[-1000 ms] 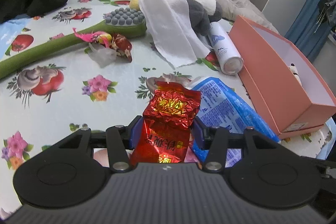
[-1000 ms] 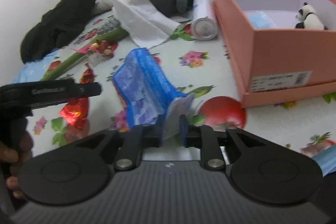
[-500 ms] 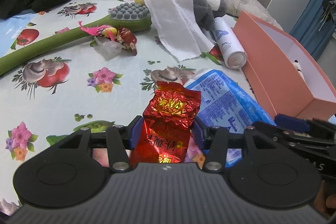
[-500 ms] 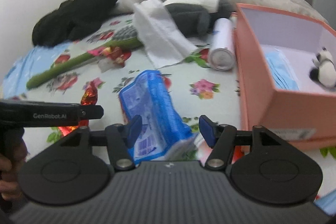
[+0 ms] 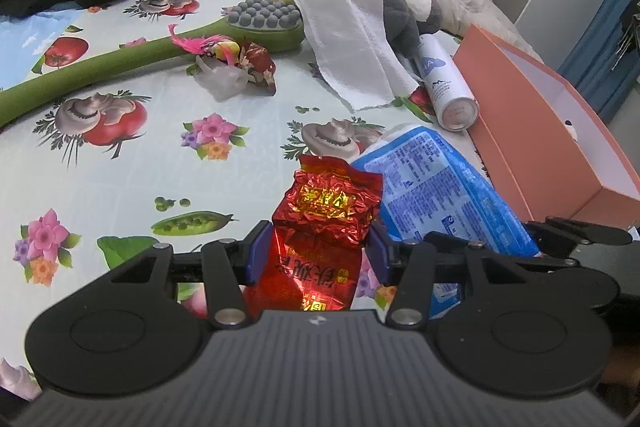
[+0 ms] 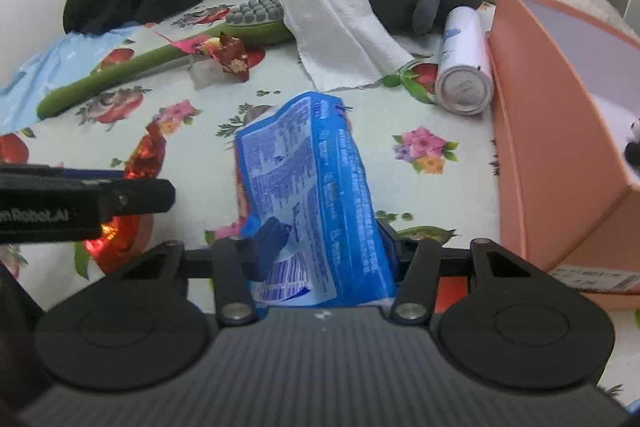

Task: Organize soft objects
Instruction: 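Lift red candy packet with left tool while right tool lifts blue tissue pack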

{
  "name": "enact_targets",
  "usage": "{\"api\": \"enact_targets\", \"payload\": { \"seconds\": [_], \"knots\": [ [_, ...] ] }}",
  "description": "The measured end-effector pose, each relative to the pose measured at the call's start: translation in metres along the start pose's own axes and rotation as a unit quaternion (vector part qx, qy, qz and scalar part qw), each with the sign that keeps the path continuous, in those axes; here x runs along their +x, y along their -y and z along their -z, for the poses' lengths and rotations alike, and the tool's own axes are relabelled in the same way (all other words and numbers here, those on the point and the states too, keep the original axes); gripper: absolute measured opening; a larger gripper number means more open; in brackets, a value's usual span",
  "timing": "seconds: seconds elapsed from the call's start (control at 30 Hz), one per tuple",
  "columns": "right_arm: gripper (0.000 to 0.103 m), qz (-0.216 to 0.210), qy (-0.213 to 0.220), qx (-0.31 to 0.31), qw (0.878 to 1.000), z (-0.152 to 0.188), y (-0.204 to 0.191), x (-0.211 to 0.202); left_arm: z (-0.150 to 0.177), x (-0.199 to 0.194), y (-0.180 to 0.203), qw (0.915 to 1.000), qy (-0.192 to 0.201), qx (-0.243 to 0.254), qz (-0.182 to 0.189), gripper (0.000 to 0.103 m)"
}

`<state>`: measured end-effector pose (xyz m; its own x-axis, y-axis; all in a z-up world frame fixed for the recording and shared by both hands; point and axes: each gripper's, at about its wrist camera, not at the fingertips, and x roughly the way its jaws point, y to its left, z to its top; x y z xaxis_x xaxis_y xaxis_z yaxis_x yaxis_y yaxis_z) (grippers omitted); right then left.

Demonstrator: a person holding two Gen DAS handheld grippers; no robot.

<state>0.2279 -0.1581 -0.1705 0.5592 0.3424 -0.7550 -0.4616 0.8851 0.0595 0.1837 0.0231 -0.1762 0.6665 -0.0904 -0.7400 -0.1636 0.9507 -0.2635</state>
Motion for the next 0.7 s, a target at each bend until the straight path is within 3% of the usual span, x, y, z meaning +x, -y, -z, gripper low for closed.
{"api": "enact_targets", "payload": {
  "seconds": [0.27,0.7],
  "knots": [
    [0.020,-0.008,0.003,0.021,1.000,0.004,-0.004,-0.004,0.001,-0.001,-0.004,1.0000,0.000,-0.007,-0.004,0.057],
    [0.012,-0.003,0.025,0.079,0.997,0.010,-0.001,-0.026,-0.003,-0.008,-0.001,1.0000,0.000,-0.005,0.005,0.057]
  ]
}}
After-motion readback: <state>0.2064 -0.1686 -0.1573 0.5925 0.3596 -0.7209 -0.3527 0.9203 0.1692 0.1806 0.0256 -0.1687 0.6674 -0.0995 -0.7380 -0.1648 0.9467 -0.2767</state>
